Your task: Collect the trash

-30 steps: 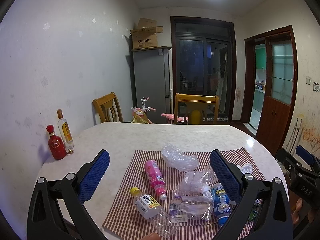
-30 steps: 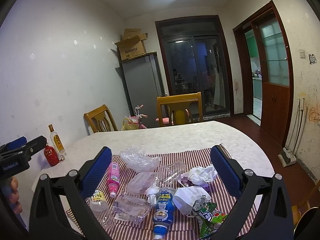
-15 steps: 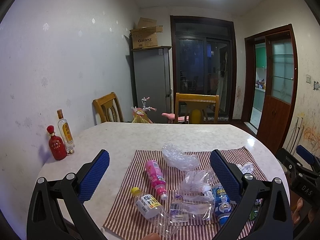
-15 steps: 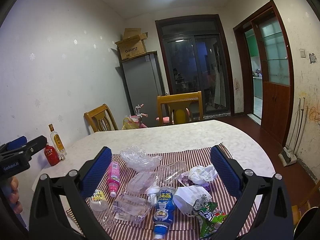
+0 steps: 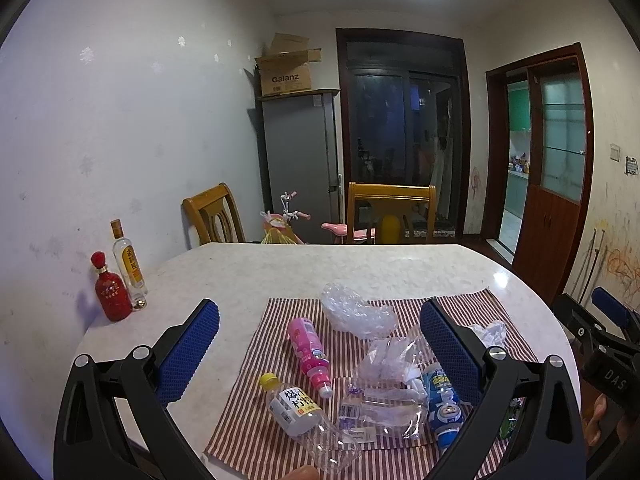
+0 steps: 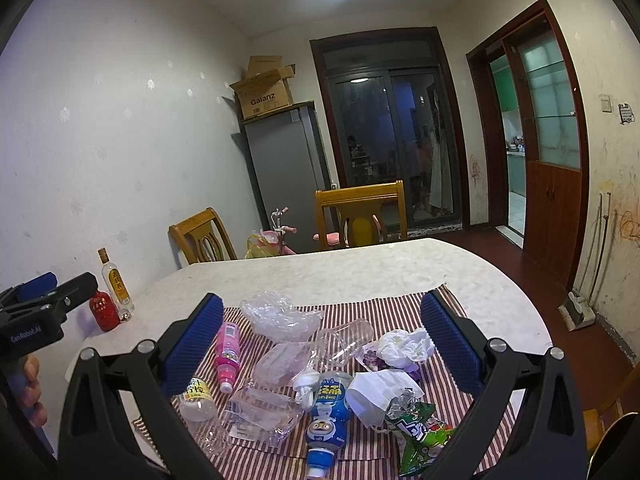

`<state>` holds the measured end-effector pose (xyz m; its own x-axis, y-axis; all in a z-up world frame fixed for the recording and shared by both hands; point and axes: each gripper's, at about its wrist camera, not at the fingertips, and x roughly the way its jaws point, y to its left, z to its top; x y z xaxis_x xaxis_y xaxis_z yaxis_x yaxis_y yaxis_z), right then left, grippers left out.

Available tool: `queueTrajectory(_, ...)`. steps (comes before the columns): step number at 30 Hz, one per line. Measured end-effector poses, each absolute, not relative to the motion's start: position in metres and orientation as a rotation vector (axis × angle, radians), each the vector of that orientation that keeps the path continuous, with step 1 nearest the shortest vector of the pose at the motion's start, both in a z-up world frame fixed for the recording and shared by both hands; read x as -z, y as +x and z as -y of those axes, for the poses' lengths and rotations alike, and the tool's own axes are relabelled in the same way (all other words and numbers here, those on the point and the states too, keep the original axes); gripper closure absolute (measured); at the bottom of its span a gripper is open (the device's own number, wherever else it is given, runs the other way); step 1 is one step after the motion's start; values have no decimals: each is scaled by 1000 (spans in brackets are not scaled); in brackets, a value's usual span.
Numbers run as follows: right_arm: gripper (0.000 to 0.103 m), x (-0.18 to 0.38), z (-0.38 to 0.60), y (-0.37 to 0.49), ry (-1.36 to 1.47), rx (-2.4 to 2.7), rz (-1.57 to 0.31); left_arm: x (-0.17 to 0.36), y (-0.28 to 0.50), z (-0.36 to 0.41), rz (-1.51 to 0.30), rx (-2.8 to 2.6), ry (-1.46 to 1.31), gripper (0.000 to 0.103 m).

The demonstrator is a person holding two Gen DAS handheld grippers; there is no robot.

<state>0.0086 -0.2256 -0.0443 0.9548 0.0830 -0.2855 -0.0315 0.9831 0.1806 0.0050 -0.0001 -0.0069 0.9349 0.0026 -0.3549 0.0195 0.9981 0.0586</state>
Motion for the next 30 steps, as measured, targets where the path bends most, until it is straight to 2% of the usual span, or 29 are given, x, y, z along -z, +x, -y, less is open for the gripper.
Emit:
queueTrajectory(21, 4, 60, 229, 29, 192, -72, -356, 22, 32, 4, -436, 28, 64, 6)
queueTrajectory(30, 4, 60, 223, 78, 146, -175, -406, 47, 60, -1, -503, 28, 48, 6)
